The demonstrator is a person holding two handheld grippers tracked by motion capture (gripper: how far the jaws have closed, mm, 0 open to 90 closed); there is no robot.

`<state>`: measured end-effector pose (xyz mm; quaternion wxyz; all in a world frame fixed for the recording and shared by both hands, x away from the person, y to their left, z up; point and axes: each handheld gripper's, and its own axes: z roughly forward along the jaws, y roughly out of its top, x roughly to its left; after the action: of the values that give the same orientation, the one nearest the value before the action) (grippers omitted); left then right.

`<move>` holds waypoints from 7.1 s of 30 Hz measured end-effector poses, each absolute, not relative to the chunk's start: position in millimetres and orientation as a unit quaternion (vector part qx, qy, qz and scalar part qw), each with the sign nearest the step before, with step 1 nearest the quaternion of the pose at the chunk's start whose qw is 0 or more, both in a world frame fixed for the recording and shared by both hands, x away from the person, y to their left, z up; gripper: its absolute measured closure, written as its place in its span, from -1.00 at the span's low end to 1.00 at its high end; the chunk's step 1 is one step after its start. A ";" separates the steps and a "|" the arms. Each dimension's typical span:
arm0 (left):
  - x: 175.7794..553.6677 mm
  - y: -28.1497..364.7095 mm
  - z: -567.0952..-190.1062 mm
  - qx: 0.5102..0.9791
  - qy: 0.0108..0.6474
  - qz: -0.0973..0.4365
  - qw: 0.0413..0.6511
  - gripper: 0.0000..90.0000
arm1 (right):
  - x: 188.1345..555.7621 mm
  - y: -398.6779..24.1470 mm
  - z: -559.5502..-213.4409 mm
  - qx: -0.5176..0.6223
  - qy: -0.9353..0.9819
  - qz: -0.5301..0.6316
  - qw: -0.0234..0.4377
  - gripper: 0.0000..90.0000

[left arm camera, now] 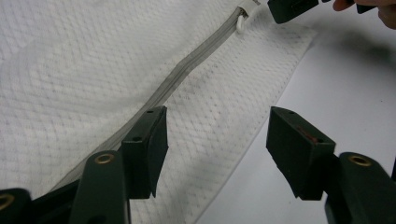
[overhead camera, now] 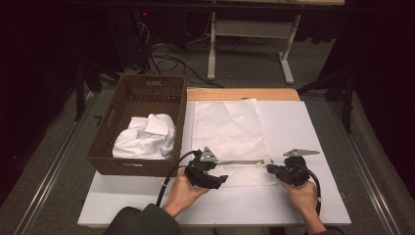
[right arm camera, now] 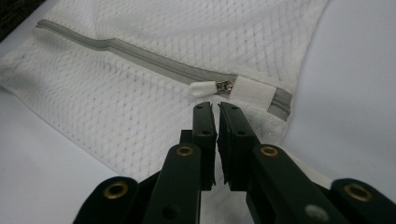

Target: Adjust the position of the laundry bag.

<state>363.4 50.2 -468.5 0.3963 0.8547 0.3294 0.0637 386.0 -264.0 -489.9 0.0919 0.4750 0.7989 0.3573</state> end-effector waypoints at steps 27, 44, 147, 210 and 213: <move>383.9 -7.2 -469.9 0.868 0.307 0.075 0.383 -0.08 | 402.6 -273.1 -494.8 0.490 0.784 0.365 0.113 0.96; 401.1 -28.8 -477.2 0.864 0.312 0.070 0.389 0.06 | 406.1 -272.6 -495.8 0.496 0.778 0.368 0.114 0.95; 435.7 -72.7 -493.8 0.876 0.305 0.016 0.373 0.91 | 406.6 -251.8 -507.2 0.465 0.805 0.333 0.159 1.00; 421.8 -13.4 -484.8 0.866 0.320 0.026 0.382 0.91 | 406.7 -253.2 -508.1 0.476 0.798 0.338 0.149 1.00; 422.1 -10.5 -485.5 0.864 0.324 0.021 0.385 0.91 | 406.7 -253.1 -508.1 0.475 0.798 0.339 0.150 1.00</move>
<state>422.1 -10.5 -485.5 0.3851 0.8640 0.3238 0.0213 406.7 -253.1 -508.1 0.1501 0.4752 0.7981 0.3386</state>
